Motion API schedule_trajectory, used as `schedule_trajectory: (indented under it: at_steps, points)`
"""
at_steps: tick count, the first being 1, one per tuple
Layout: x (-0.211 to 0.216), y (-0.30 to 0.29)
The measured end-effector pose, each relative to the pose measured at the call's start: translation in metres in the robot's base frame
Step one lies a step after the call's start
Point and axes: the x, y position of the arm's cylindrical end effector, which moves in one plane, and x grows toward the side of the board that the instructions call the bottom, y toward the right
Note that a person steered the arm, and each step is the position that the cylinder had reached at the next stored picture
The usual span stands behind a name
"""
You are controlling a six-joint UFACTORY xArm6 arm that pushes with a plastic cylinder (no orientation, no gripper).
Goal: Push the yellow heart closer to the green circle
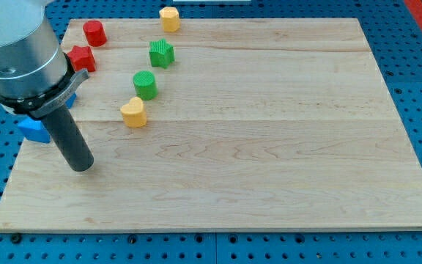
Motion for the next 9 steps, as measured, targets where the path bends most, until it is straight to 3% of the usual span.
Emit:
schedule_trajectory:
  at_steps: [2, 3, 4, 6, 9]
  points:
    - [0.005, -0.029]
    - [0.019, -0.09]
    - [-0.007, -0.116]
    - [-0.025, -0.061]
    - [-0.025, -0.09]
